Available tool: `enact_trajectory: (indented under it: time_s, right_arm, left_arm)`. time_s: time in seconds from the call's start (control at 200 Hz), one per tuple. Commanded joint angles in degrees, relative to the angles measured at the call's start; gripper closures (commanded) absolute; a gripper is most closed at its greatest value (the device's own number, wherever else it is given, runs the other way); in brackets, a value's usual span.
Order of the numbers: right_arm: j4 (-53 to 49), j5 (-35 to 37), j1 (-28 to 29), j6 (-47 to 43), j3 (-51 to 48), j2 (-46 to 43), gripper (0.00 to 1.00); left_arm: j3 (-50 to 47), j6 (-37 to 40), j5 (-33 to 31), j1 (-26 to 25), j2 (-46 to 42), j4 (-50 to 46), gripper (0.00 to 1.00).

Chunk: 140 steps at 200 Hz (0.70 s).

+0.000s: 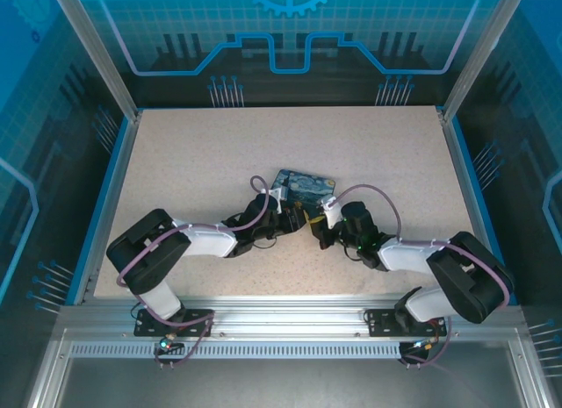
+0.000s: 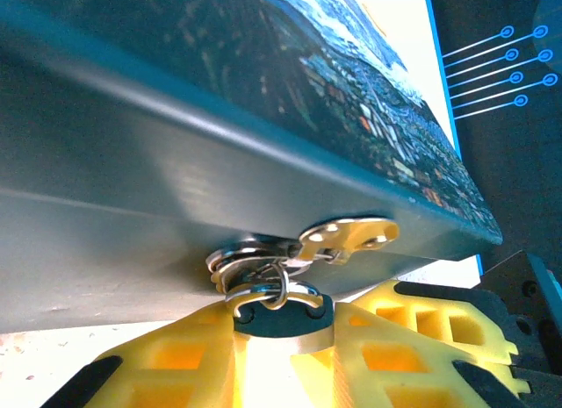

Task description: Unlock a padlock with a key

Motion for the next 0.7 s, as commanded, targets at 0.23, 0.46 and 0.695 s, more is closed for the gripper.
enact_trajectory:
  time_s: [0.23,0.46,0.695]
  right_arm:
    - [6.9,-3.5,-0.7,0.8,3.2,0.5,1.00]
    - [5.6,0.4,1.0,2.9,0.7,3.5,1.00]
    - [5.2,0.8,1.6,5.9,-0.1,4.1,1.00]
  left_arm:
    - [2.1,-0.6,3.3,-1.2,2.0,2.2,0.74]
    - [1.5,-1.4,3.1,-1.2,4.3,4.4,0.74]
    - [1.4,-1.9,3.0,-1.2,6.8,5.3,0.74]
